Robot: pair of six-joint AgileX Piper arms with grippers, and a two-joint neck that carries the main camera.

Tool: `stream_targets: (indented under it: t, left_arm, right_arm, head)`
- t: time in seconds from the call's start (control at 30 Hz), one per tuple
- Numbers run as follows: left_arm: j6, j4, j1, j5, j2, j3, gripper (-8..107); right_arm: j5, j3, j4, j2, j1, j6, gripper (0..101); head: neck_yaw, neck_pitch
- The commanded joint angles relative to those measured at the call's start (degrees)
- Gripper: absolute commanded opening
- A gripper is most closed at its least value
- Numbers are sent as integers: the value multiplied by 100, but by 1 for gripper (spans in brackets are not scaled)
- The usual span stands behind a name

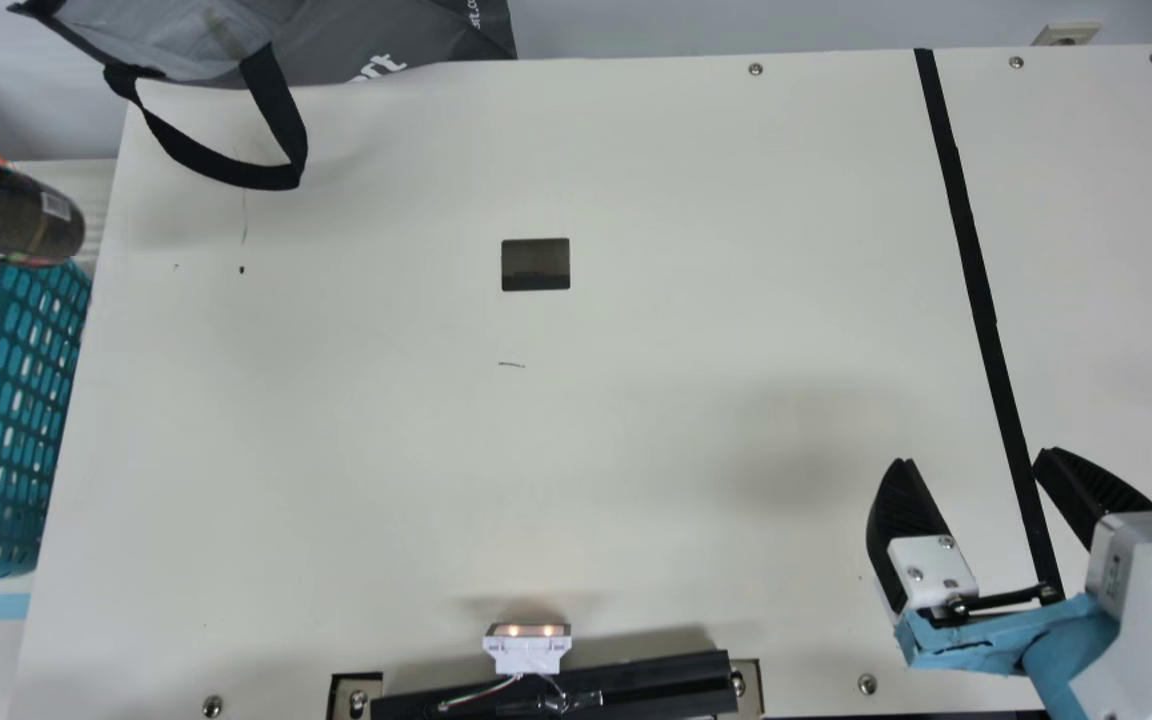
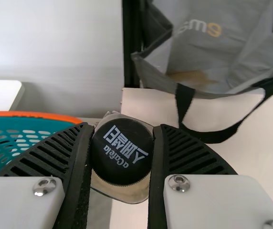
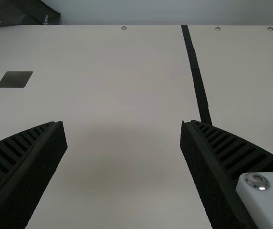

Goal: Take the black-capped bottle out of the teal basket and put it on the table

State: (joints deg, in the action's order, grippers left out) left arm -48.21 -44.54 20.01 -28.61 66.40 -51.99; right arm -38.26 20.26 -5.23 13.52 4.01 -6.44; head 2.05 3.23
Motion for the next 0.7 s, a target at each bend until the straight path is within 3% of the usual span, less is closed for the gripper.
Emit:
stream_targets:
  t: [0.0, 0.67]
  left_arm:
    - [357, 330, -309, 52, -24, -13, 0]
    - [2775, 2155, -2557, 733, 316, -4, 0]
  right_arm:
    - [0, 0, 0, 0, 0, 0, 91]
    - [0, 0, 0, 0, 0, 0, 91]
  head:
    - [-47, -51]
    - [-47, -51]
